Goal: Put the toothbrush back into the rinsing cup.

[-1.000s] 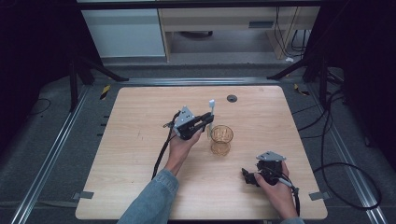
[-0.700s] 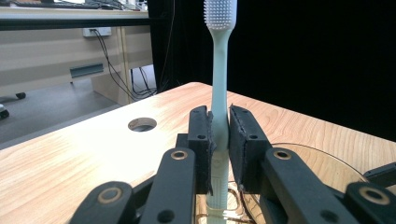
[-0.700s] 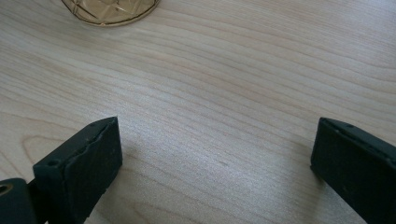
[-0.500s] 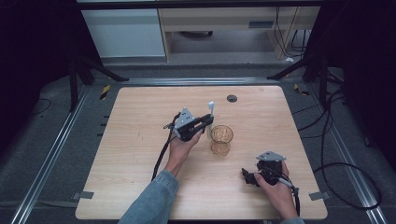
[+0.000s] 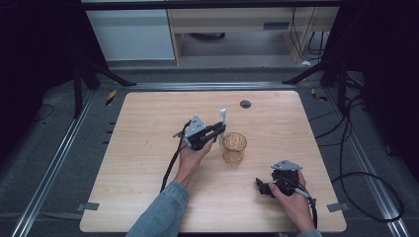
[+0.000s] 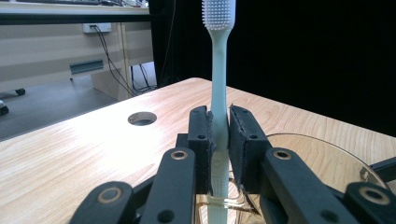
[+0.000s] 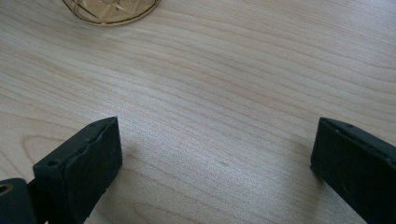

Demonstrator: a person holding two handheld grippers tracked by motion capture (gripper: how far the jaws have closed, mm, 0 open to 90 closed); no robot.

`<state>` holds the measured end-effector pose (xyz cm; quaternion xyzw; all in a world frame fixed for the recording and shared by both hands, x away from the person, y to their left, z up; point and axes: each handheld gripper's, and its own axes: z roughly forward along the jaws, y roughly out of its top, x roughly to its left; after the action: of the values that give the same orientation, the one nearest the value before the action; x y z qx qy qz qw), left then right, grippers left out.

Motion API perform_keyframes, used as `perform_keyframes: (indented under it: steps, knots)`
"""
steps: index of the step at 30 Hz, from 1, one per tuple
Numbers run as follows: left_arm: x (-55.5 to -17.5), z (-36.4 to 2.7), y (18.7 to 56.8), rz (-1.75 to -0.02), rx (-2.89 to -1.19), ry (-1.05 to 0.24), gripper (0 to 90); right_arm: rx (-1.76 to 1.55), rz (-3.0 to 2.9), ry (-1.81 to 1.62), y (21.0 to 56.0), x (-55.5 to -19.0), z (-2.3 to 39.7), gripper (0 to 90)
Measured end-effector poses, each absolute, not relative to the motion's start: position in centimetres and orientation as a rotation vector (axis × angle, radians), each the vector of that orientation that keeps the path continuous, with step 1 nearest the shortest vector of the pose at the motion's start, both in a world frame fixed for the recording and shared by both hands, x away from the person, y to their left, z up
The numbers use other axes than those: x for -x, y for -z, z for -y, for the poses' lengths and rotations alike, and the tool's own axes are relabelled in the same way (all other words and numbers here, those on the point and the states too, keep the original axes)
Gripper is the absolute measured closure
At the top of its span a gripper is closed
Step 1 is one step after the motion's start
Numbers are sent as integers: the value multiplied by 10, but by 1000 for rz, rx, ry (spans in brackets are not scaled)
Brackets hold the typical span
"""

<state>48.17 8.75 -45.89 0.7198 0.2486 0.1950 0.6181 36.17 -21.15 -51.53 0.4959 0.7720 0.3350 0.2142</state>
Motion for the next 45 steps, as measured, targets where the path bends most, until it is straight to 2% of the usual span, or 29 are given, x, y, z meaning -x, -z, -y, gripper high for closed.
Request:
perform_keyframes:
  steps: [45]
  knots:
    - [-479, -86, 468, -583, -1693, -445, 784, -1376, -2142, -930, 515, -362, 211, 24]
